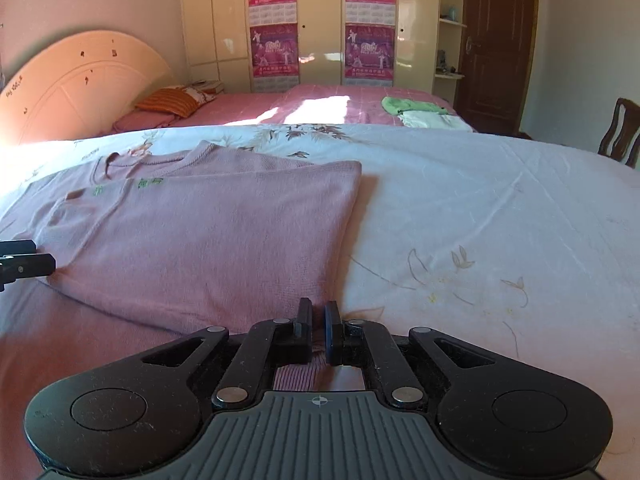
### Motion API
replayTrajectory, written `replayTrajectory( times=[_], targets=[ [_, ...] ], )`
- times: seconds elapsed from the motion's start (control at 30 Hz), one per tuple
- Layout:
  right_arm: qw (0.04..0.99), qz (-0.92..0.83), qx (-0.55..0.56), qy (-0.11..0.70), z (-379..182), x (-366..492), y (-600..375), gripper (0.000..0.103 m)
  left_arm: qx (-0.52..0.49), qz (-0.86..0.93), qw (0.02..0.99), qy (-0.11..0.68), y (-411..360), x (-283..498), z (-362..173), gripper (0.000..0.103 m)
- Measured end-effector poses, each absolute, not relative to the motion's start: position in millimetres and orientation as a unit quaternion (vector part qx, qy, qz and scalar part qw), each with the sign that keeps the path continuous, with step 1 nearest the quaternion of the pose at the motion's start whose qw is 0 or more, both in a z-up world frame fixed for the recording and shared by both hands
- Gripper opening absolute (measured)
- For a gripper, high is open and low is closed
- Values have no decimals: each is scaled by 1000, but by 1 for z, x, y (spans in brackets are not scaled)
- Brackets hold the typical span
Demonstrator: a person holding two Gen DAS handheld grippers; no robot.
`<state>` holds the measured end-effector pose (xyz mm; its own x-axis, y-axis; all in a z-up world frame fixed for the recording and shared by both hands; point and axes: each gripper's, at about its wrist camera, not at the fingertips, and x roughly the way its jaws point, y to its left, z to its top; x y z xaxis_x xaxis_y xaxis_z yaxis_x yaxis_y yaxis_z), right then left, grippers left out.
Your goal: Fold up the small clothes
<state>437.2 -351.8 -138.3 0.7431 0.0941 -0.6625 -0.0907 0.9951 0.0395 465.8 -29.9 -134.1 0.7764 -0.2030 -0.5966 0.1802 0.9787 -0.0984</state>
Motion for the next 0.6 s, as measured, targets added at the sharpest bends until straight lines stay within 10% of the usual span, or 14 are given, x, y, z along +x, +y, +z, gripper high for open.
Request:
replayTrajectory(
  times=[0.17, 0.27, 0.47, 0.6],
  targets=[
    [941, 41, 19, 335, -130, 429, -344, 6, -10, -90, 934, 345, -27, 472, -136, 75],
    [927, 39, 11, 372, -144, 434, -338, 5, -13, -82, 941, 327, -22, 466, -130, 63],
    [923, 13, 21, 384, -149, 437, -326, 6, -19, -78, 925, 372, -7, 479, -143, 88],
    [927, -7, 58, 369, -133, 432, -322, 6, -18, -87, 932, 352, 6, 461, -134, 77]
  ],
)
